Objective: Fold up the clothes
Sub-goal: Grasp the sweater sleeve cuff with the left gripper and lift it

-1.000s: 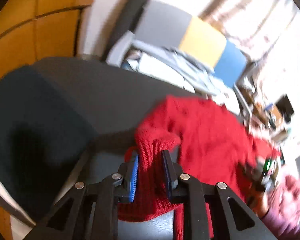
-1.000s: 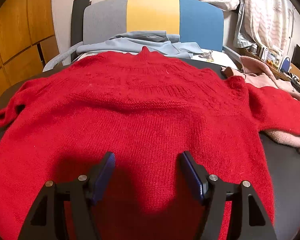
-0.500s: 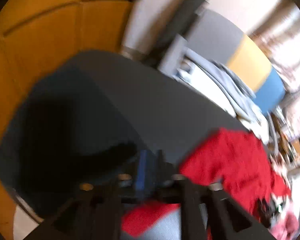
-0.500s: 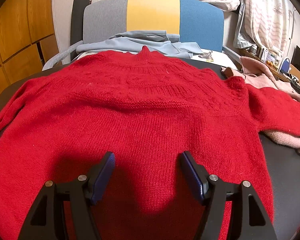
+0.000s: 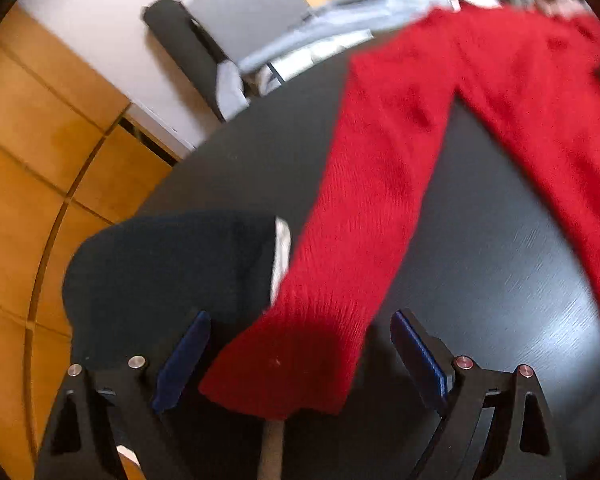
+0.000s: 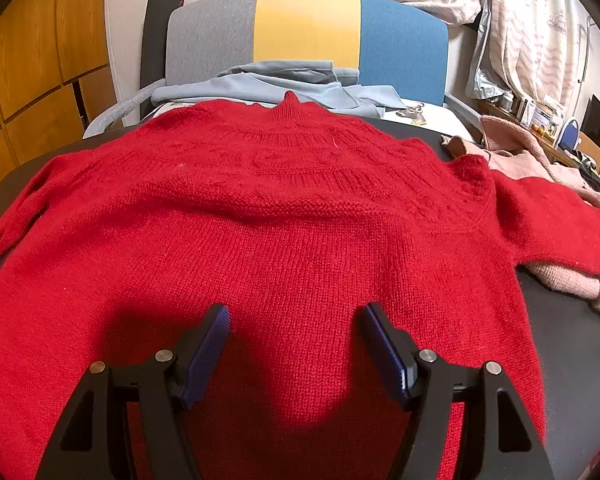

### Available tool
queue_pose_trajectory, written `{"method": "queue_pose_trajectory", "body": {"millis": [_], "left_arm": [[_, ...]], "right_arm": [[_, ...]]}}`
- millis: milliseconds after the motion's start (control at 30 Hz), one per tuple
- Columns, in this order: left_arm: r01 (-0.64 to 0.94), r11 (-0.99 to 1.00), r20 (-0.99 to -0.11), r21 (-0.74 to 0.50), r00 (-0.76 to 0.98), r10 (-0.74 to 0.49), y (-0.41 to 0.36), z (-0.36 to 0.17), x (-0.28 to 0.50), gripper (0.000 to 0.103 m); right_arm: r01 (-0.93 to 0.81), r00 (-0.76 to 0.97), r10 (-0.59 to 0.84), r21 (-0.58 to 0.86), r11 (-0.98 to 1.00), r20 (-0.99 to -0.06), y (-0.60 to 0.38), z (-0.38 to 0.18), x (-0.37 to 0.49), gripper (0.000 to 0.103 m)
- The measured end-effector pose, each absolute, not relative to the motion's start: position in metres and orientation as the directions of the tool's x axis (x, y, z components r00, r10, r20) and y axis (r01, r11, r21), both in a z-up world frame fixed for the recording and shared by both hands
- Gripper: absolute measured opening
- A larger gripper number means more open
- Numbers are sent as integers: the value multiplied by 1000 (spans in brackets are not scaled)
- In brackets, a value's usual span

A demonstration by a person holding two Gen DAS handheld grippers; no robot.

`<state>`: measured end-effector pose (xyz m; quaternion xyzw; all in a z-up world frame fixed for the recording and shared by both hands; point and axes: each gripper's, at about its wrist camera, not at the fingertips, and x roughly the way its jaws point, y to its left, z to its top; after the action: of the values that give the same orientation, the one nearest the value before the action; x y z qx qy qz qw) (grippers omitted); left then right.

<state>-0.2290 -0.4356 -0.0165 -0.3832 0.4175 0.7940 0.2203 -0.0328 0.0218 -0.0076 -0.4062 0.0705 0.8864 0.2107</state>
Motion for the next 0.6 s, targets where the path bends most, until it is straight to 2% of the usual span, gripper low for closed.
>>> {"method": "queue_pose_trajectory", "body": {"millis": [67,133,167,200,233,267,400,533,600], "left_arm": [[-680,-536,-793,501,-608,29,-436,-28,-233,95],[-687,-545,-799,481,-599,50,-439,-28,-234,93],[-702,-574,-830,421,-554,68,-441,-25,-236,76],[-709,-606,-858,361,-507,82,-443,-20,-239,32],[-711,-635,-883,302,-460,95,-444,-16,-242,11],[-709,-662,-904,243,-413,111,-445,-11,-244,15],[-674,-738,-900,34,-342,271,-459,30,-252,14],[-490,-818,-805,-301,-329,494,-504,85,-290,14],[-384,-818,-758,-429,-340,557,-531,100,-313,14]], "right_arm": [[-430,-580,319,-50,-901,-750,22,-8,-33,71],[-431,-578,321,-53,-901,-750,21,-8,-33,71],[-431,-578,322,-54,-901,-750,21,-8,-33,71],[-432,-578,322,-54,-900,-750,21,-7,-33,71],[-432,-577,323,-55,-900,-750,20,-7,-33,71],[-432,-577,323,-55,-900,-750,20,-7,-34,71],[-433,-574,327,-60,-899,-751,20,-8,-34,71],[-434,-573,329,-62,-899,-751,20,-8,-34,71],[-434,-571,330,-65,-899,-751,19,-8,-34,71]]}}
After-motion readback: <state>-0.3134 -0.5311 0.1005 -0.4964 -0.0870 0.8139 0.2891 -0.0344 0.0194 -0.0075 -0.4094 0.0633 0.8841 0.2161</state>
